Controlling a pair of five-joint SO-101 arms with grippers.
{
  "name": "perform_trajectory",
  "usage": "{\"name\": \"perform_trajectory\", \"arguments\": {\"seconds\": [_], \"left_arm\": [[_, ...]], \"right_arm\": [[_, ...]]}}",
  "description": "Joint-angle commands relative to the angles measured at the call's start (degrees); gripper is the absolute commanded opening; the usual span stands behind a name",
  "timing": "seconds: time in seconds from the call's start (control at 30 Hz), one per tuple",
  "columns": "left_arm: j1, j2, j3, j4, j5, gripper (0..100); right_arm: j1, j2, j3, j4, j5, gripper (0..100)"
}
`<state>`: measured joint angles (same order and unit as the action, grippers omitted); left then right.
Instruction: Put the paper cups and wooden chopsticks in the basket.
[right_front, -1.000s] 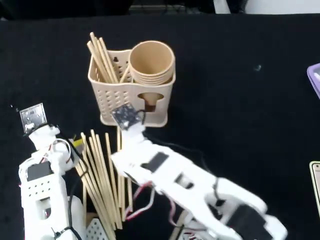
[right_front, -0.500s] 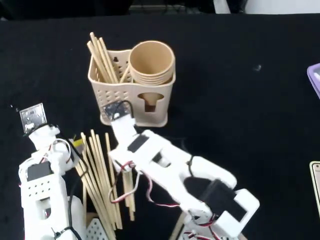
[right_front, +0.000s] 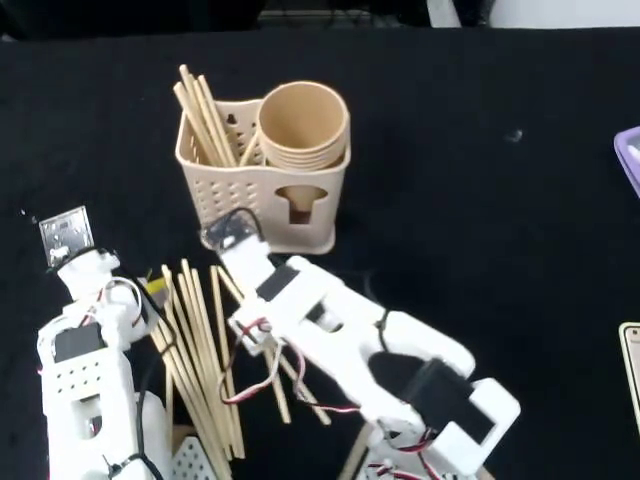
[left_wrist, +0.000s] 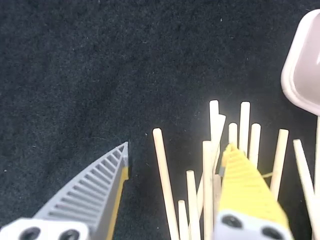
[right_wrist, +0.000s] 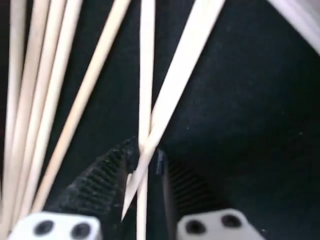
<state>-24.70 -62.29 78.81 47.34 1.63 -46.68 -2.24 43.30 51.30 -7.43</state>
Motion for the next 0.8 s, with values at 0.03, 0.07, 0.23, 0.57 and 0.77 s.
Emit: {"name": "perform_trajectory", "arguments": {"seconds": [0.03,0.07,0.23,0.57,0.77], "left_arm": [[0.22,-0.79,-0.48,-0.88,-0.09,29],[0.22,-0.79,-0.48,-0.88,-0.09,29],[0.22,-0.79,-0.48,-0.88,-0.09,29],[0.22,-0.79,-0.48,-0.88,-0.09,29],[0.31,-0.79,-0.48,-0.88,-0.09,29]], "right_arm": [[1.14,-2.07,-0.92,2.37,3.25,1.0],[1.14,-3.38,-0.84,2.64,3.25,1.0],[1.14,-13.23,-0.66,7.38,3.34,1.0],[1.23,-25.1,-0.84,10.73,8.79,1.0],[0.97,-35.12,-5.05,11.96,8.79,1.0]]}}
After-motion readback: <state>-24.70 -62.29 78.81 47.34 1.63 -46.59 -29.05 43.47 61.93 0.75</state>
